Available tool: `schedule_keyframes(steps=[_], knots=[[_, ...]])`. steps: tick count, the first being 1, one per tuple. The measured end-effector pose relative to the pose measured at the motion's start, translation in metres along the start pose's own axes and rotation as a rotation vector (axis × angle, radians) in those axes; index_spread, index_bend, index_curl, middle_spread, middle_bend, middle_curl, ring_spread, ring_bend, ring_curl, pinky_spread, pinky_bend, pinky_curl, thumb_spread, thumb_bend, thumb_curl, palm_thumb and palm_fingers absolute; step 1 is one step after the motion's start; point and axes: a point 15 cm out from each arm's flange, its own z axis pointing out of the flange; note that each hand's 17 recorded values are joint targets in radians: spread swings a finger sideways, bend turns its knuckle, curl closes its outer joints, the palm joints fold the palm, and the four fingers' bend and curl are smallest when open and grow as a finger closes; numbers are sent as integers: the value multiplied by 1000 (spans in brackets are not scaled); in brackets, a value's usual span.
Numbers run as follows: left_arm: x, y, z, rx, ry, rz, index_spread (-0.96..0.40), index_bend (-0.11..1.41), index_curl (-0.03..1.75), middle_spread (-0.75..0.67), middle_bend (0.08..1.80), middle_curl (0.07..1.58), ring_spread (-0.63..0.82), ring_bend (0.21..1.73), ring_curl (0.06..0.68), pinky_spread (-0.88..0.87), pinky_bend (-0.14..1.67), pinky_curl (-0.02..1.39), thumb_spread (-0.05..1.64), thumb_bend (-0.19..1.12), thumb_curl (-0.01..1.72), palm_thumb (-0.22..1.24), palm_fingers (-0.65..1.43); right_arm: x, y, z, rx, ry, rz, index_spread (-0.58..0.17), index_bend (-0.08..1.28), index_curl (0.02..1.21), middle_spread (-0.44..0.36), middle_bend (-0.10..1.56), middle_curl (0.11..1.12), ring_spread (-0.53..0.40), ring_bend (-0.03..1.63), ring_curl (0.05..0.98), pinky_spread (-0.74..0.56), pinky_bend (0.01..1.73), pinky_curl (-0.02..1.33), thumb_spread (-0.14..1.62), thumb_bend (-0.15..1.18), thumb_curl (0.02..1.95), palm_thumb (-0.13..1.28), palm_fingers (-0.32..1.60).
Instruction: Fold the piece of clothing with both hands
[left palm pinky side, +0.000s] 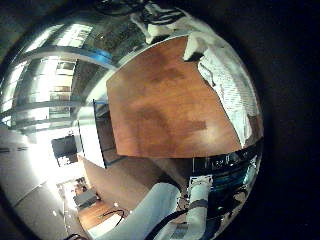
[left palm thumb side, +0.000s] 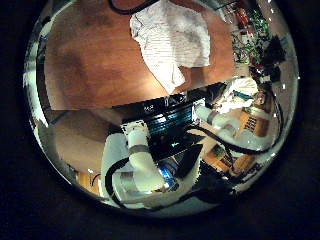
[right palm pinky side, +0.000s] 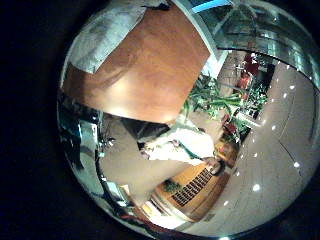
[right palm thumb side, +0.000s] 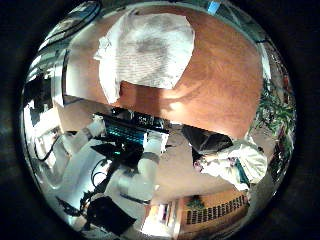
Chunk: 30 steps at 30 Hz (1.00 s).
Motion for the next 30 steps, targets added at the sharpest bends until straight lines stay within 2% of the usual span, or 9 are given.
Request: schedule_keyframes(steps=[3, 6, 9, 12, 16, 20, 24, 28, 30], knots=[[2, 2, -4, 2, 0, 6, -49, 155, 285, 303, 199, 345, 478, 614, 189, 531, 339, 306, 998, -93, -2, -142, 69, 5, 5, 8, -15, -11, 0, -358, 155, 249, 39, 180, 292, 176, 384, 224, 355, 474, 272, 1012, -85, 21, -125, -23], [9, -2, -21, 36, -4, 24, -49, 158, 287, 301, 200, 347, 479, 613, 188, 530, 342, 308, 1012, -86, 3, -130, 78, 15, 13, 16, -28, -24, 8, -357, 159, 254, 39, 182, 293, 174, 379, 227, 349, 467, 277, 1017, -85, 20, -125, -18], [12, -4, -30, 37, -3, 29, -43, 159, 291, 295, 205, 350, 478, 610, 188, 530, 337, 306, 1023, -84, 5, -126, 88, 10, 16, 30, -61, -38, 3, -356, 157, 257, 44, 185, 295, 173, 375, 230, 347, 459, 280, 1020, -85, 19, -125, -18], [30, -1, -32, 27, 3, 63, -39, 159, 293, 292, 203, 352, 478, 607, 188, 530, 337, 306, 1039, -68, 16, -98, 90, 8, 15, 38, -64, -40, -2, -353, 155, 258, 46, 188, 297, 173, 371, 233, 347, 453, 284, 1022, -85, 18, -125, -15], [43, 9, -12, -17, -3, 100, -37, 181, 304, 272, 194, 350, 471, 601, 185, 523, 326, 301, 1108, -4, 76, 28, 124, 4, 10, 40, -55, -38, -10, -347, 153, 259, 47, 189, 300, 173, 367, 236, 347, 448, 288, 1024, -80, 18, -116, -14], [69, 18, 10, -15, 21, 154, -62, 234, 342, 223, 185, 345, 433, 579, 177, 494, 296, 294, 1178, 26, 144, 138, 198, -17, 7, 58, -75, -87, -34, -345, 155, 260, 50, 189, 303, 172, 367, 241, 347, 444, 292, 1030, -79, 17, -116, -8], [107, 39, 23, -27, 97, 224, -65, 208, 355, 199, 183, 344, 415, 572, 178, 481, 284, 295, 1190, 6, 187, 171, 200, -25, -5, 66, -48, -102, -22, -335, 160, 265, 58, 188, 305, 172, 369, 246, 351, 440, 296, 1045, -75, 19, -108, 0], [133, 48, 54, -61, 109, 287, -23, 162, 348, 219, 181, 340, 424, 584, 183, 482, 297, 303, 1145, -21, 218, 168, 164, -30, 0, 72, -67, -99, -5, -328, 160, 269, 60, 189, 308, 172, 371, 251, 357, 435, 297, 1056, -70, 24, -100, 5], [147, 47, 67, -48, 101, 333, 1, 153, 340, 245, 182, 337, 434, 593, 187, 483, 310, 308, 1108, -28, 227, 152, 139, -35, -1, 68, -59, -92, 1, -323, 160, 271, 60, 192, 310, 177, 372, 251, 360, 431, 298, 1059, -70, 25, -100, 11]])
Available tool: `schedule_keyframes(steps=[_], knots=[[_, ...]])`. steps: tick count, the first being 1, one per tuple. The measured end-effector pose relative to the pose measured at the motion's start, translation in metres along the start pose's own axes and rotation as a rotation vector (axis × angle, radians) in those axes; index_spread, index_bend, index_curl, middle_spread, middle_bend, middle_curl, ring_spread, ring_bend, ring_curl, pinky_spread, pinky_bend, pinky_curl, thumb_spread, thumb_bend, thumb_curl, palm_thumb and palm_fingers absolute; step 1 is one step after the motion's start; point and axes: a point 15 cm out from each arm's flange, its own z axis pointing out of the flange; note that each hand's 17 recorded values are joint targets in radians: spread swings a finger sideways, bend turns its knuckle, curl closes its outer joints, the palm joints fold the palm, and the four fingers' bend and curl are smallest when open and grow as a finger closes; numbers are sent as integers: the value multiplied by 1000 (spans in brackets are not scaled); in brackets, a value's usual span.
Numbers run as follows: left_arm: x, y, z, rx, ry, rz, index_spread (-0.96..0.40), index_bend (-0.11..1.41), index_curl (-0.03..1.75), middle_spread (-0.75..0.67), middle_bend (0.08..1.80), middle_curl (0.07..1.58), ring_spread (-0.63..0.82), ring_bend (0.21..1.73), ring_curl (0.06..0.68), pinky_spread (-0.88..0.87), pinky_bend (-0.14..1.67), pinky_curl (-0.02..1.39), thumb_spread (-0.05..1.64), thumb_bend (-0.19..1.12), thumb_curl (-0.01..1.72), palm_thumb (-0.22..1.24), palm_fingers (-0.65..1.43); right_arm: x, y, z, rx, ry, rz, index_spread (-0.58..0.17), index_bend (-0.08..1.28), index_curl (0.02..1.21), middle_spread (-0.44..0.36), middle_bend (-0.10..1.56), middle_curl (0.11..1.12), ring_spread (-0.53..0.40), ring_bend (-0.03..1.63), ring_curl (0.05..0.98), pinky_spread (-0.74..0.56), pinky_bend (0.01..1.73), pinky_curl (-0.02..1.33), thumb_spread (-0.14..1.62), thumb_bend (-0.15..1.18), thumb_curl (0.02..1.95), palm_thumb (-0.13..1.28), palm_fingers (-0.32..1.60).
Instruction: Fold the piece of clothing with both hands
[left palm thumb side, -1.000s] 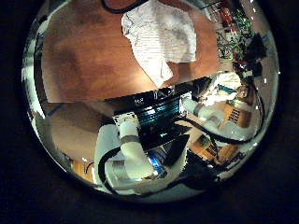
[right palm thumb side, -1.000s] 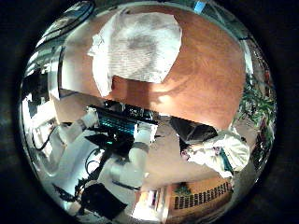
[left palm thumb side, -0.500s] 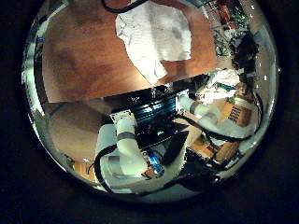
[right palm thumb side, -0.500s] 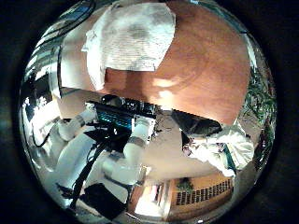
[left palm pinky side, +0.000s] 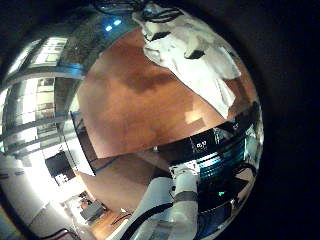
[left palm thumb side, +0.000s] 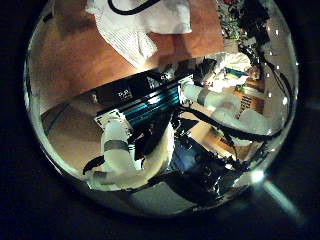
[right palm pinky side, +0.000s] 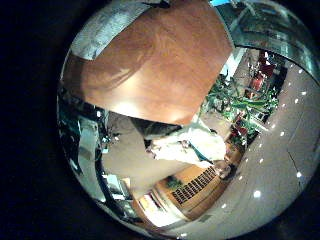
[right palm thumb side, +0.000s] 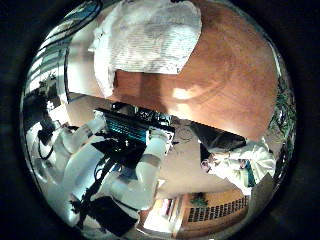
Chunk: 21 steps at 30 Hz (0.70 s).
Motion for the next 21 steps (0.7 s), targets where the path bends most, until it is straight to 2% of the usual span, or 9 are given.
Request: schedule_keyframes(steps=[6, 9, 17, 21], knots=[[15, -16, 44, 38, -67, 96, 42, 157, 322, 313, 180, 327, 451, 620, 195, 486, 347, 320, 947, -52, 244, 33, 96, -1, 9, -13, 36, 7, 29, -313, 162, 277, 61, 190, 314, 174, 374, 256, 367, 426, 300, 1063, -71, 28, -101, 31], [15, -21, 56, 34, -45, 129, 48, 161, 321, 343, 173, 318, 463, 624, 197, 496, 358, 324, 888, -46, 254, -14, 65, -3, 22, -22, 50, 9, 46, -313, 160, 278, 62, 197, 318, 174, 371, 258, 369, 421, 300, 1064, -71, 30, -101, 41], [10, -55, 92, 122, -22, 135, 58, 161, 316, 414, 182, 304, 501, 620, 198, 544, 357, 319, 839, -41, 274, -17, -10, -2, 43, -17, 46, 20, 73, -313, 161, 284, 45, 203, 332, 175, 368, 259, 380, 403, 297, 1075, -68, 38, -97, 99], [8, -70, 114, 105, -21, 134, 57, 148, 302, 431, 179, 297, 524, 619, 198, 552, 366, 319, 832, -40, 285, -14, -37, -2, 42, -16, 42, 17, 93, -315, 163, 288, 42, 203, 339, 168, 362, 260, 383, 391, 296, 1076, -69, 41, -98, 122]])
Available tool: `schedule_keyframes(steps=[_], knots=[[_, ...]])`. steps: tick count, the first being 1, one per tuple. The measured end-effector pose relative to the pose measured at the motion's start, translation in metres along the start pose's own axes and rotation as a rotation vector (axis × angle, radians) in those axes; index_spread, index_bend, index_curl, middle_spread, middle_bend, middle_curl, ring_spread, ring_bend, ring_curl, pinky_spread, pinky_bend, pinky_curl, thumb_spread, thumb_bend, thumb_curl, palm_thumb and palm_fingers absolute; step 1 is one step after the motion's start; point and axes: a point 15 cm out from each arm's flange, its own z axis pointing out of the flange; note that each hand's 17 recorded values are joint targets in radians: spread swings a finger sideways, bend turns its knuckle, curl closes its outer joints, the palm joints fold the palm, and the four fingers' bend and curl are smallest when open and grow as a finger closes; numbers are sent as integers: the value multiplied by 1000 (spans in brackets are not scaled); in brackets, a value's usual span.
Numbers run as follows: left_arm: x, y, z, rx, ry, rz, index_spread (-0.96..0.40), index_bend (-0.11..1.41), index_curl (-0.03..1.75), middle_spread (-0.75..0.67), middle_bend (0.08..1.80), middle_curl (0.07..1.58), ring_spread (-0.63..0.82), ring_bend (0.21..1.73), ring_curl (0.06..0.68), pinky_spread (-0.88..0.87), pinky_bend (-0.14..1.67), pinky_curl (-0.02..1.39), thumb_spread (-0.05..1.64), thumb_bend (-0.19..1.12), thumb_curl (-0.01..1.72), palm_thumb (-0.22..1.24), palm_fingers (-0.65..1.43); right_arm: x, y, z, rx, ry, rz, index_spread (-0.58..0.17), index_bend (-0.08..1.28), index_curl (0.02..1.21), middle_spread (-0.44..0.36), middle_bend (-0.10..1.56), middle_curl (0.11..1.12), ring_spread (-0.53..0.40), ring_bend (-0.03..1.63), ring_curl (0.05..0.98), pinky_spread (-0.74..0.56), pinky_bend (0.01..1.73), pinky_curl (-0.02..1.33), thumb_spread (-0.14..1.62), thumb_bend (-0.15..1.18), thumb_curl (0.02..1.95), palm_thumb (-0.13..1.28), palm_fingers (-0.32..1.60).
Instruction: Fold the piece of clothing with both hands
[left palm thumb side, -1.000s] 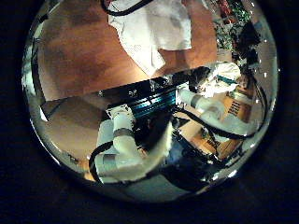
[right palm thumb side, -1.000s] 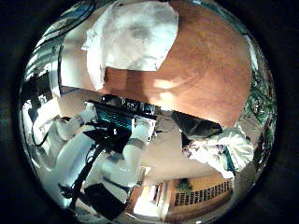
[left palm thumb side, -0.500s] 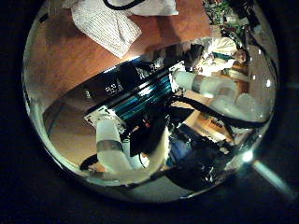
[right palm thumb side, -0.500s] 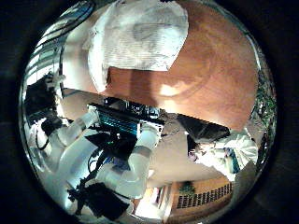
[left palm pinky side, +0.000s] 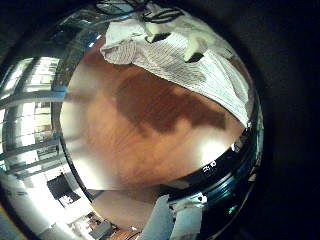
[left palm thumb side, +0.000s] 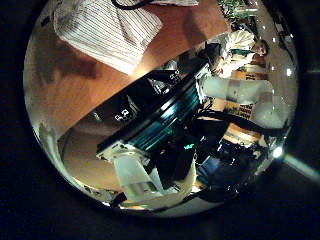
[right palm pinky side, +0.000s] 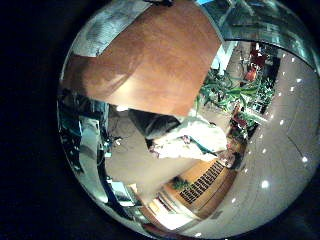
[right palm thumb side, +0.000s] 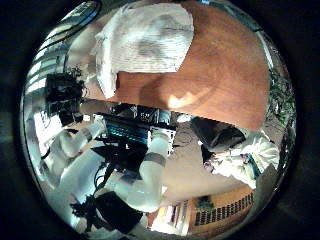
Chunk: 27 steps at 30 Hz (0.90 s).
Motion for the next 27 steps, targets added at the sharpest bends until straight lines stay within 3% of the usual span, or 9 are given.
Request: schedule_keyframes(steps=[4, 9, 15, 18, 22, 24, 27], knots=[[-4, -14, 16, 4, 4, -13, 56, 141, 289, 446, 178, 292, 537, 609, 197, 556, 369, 319, 832, -28, 294, 7, -50, -1, -2, 3, -9, -2, 6, -316, 159, 288, 41, 198, 342, 163, 360, 262, 388, 390, 297, 1077, -69, 43, -98, 126], [-4, -29, 34, 3, -1, -56, 99, 116, 254, 445, 194, 295, 540, 647, 209, 553, 387, 323, 912, 0, 318, 166, -35, -1, -2, 3, -10, -2, 19, -315, 162, 289, 38, 196, 344, 160, 355, 263, 390, 384, 298, 1077, -69, 44, -98, 130], [-1, -44, 32, 6, -28, -60, 145, 168, 267, 332, 250, 324, 494, 664, 210, 533, 338, 304, 943, -13, 330, 283, 100, 0, -1, 3, -9, -1, 22, -317, 162, 291, 36, 196, 345, 160, 349, 264, 390, 379, 298, 1078, -69, 45, -98, 134], [1, -42, 33, -23, -40, -64, 160, 174, 281, 278, 279, 346, 442, 676, 215, 515, 306, 297, 945, -21, 330, 313, 154, 1, -1, 3, -8, -1, 22, -321, 164, 292, 29, 193, 345, 159, 346, 264, 392, 377, 298, 1071, -72, 43, -103, 138], [3, -43, 31, -38, -67, -52, 112, 184, 297, 117, 485, 420, 236, 710, 220, 428, 215, 270, 947, -8, 338, 384, 371, 2, 0, 1, -3, -1, 25, -324, 167, 295, 27, 193, 344, 159, 342, 264, 393, 375, 297, 1068, -72, 40, -102, 142], [2, -44, 27, -35, -78, -50, 43, 220, 319, 23, 629, 462, 62, 774, 226, 299, 172, 247, 965, 17, 353, 477, 569, 2, 0, 2, -4, -1, 22, -327, 167, 296, 27, 192, 343, 159, 341, 265, 393, 373, 297, 1067, -72, 39, -102, 146], [-3, -46, 16, -27, -92, -51, -68, 236, 353, -121, 765, 549, -194, 968, 296, 18, 302, 279, 1021, 105, 420, 682, 927, 2, 0, 3, -6, -2, 23, -330, 168, 299, 24, 193, 343, 160, 340, 266, 393, 369, 297, 1066, -73, 39, -106, 151]])
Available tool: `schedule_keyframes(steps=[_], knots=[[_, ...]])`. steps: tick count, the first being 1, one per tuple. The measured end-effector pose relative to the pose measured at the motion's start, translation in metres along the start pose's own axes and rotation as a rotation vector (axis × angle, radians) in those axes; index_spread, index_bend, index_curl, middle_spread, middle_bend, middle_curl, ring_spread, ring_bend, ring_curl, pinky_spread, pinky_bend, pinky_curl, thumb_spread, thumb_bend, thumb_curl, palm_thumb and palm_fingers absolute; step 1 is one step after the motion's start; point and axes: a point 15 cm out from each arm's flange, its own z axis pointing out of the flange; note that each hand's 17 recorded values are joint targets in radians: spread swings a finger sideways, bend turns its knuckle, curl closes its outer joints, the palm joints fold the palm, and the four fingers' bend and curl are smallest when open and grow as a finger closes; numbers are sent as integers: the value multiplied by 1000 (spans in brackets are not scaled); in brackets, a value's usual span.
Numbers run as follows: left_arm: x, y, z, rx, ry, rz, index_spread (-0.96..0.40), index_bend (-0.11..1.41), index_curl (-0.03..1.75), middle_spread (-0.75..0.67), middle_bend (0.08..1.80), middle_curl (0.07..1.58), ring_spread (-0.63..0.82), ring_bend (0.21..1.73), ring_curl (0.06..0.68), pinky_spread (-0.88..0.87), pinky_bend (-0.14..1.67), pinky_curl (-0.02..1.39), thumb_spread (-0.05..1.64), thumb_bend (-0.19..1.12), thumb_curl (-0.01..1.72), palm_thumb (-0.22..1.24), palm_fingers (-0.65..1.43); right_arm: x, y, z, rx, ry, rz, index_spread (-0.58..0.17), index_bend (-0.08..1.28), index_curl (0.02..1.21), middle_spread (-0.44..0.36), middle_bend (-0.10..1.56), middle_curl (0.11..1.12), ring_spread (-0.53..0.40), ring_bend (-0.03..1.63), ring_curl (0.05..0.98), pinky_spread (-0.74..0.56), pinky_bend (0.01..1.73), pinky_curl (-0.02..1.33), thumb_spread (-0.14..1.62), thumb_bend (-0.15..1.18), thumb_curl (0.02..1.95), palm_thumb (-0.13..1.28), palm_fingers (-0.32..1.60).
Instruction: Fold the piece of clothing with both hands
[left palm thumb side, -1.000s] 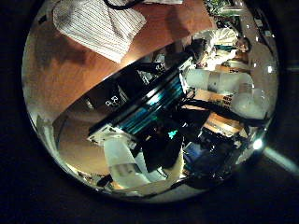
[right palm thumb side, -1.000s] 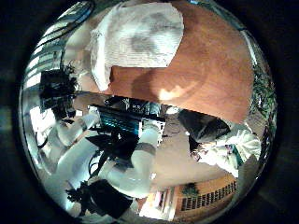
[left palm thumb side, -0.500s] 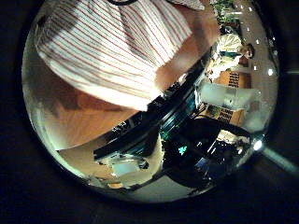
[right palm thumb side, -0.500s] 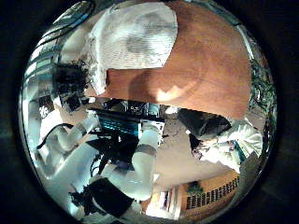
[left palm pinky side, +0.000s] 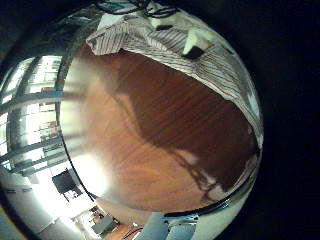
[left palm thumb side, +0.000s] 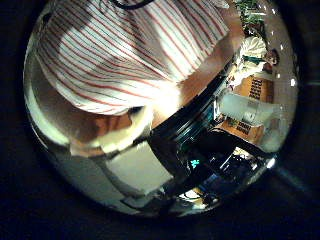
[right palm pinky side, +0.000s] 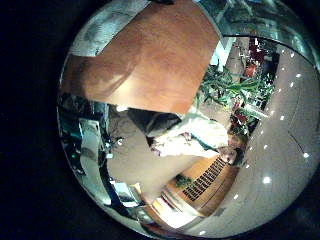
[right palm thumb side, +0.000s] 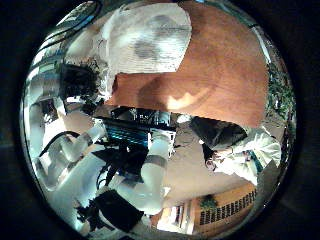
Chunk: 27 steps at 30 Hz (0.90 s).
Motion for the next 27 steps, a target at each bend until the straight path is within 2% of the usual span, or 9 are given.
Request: schedule_keyframes(steps=[2, 5, 8, 12, 16, 19, 22, 25, 27], knots=[[-4, -3, -8, 3, -4, -5, -141, 243, 375, -200, 790, 593, -304, 1027, 331, -164, 438, 318, 1077, 171, 468, 788, 1039, 0, 0, 0, -1, 0, -1, -330, 169, 300, 23, 194, 343, 160, 338, 265, 388, 363, 296, 1066, -73, 39, -106, 158], [-8, -7, -17, 5, -5, -14, -230, 261, 423, -287, 822, 673, -397, 1079, 386, -363, 591, 394, 1140, 203, 517, 831, 1035, -1, -1, 1, -2, -1, -1, -334, 168, 302, 17, 214, 350, 161, 326, 262, 386, 353, 293, 1066, -73, 39, -106, 181], [-17, -9, -27, 11, 0, -38, -304, 262, 466, -358, 816, 719, -447, 1104, 413, -513, 738, 450, 1175, 208, 558, 837, 1036, -1, -2, 1, -1, -1, 2, -336, 148, 295, 9, 215, 353, 136, 363, 271, 378, 364, 294, 1066, -71, 38, -102, 232], [-22, -15, -47, 45, 3, -51, -391, 285, 531, -435, 807, 756, -492, 1107, 429, -631, 867, 496, 1186, 194, 604, 829, 1076, -6, -6, 4, -4, -15, -5, -342, 156, 290, -1, 227, 359, 89, 412, 283, 362, 369, 293, 1066, -69, 40, -98, 288], [-26, -14, -67, 39, 0, -53, -457, 302, 602, -494, 820, 787, -515, 1110, 441, -691, 918, 516, 1182, 177, 645, 826, 1068, -18, -13, 5, -12, -10, -37, -343, 147, 282, -20, 234, 364, 31, 494, 302, 332, 384, 292, 1072, -60, 45, -81, 363], [-26, -13, -85, 21, 13, -50, -494, 296, 654, -521, 825, 808, -522, 1116, 451, -708, 931, 523, 1181, 166, 673, 827, 1053, -31, -20, 5, -16, -8, -66, -340, 130, 263, -59, 260, 375, -57, 613, 328, 211, 453, 299, 1102, -28, 65, -27, 490], [-20, -14, -99, 6, 52, -46, -526, 293, 708, -546, 825, 825, -523, 1117, 459, -714, 935, 527, 1181, 158, 700, 831, 1049, -51, -25, 13, -25, -43, -98, -339, 125, 247, -100, 299, 394, -148, 719, 361, 21, 594, 323, 1149, 7, 105, 53, 633], [-20, -15, -111, -8, 68, -46, -552, 276, 761, -563, 823, 841, -522, 1119, 466, -719, 939, 531, 1182, 152, 725, 836, 1042, -83, -23, 39, -64, -118, -126, -334, 139, 248, -125, 335, 419, -204, 783, 399, -112, 686, 351, 1178, 41, 150, 165, 625], [-19, -13, -117, -27, 75, -47, -567, 262, 795, -572, 821, 850, -521, 1122, 471, -721, 941, 533, 1187, 150, 741, 840, 1039, -97, -26, 51, -65, -147, -125, -325, 152, 254, -132, 356, 435, -221, 800, 415, -151, 693, 355, 1175, 45, 173, 213, 550]])
